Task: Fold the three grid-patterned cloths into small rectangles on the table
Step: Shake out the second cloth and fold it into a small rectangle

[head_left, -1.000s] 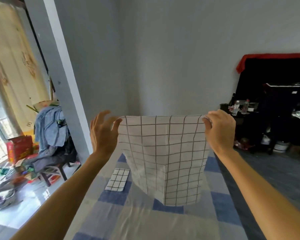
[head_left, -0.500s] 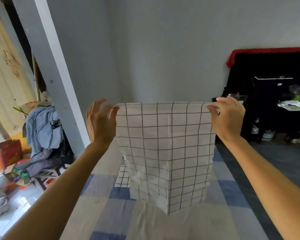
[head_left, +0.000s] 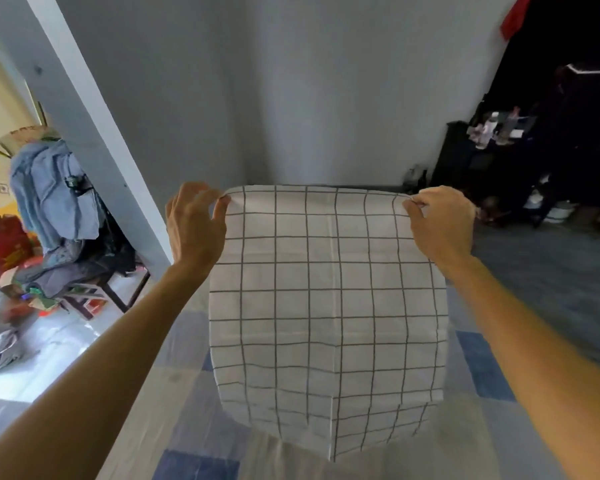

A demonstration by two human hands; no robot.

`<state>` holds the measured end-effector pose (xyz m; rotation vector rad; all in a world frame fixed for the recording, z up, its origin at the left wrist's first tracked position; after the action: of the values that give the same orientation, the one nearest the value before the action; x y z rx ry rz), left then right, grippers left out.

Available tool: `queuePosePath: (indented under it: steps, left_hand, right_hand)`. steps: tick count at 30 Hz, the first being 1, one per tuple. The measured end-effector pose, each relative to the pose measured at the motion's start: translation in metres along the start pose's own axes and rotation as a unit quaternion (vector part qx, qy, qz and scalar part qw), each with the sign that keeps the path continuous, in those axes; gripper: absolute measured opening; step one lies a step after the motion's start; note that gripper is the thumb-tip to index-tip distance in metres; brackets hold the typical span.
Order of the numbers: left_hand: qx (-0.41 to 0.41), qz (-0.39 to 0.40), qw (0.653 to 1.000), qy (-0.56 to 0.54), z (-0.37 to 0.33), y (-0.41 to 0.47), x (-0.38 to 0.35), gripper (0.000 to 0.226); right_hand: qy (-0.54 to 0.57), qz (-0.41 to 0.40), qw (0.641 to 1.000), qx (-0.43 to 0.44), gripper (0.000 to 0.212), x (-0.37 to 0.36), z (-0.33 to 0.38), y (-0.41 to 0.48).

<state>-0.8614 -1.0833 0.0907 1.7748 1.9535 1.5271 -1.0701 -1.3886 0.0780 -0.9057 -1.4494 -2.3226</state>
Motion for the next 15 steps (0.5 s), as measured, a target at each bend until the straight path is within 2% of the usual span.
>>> queuePosePath:
  steps: [5, 9, 15]
  left_hand:
    - [0.06, 0.106, 0.992, 0.035, 0.034, -0.02, -0.097, 0.024]
    - [0.088, 0.156, 0.982, 0.063, 0.062, -0.037, -0.154, 0.021]
    - [0.118, 0.204, 0.969, 0.078, 0.088, -0.06, -0.194, 0.022]
  right_hand:
    - [0.052, 0.081, 0.995, -0.04, 0.029, -0.096, -0.053, -0.018]
    - [0.073, 0.136, 0.985, -0.071, 0.029, -0.157, -0.087, -0.041]
    - [0.092, 0.168, 0.978, -0.078, 0.025, -0.191, -0.108, -0.072]
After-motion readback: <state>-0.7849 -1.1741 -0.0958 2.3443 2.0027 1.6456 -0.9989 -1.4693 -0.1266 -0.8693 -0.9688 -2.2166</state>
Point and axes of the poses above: each hand's wrist, its own y-axis towards the middle knuckle, its own x-axis out of the back of the hand, z = x × y, the point moved 2 cm from there along y, towards the middle knuckle, and after that the axes turned 5 degrees about x, right-handed, at the moved point
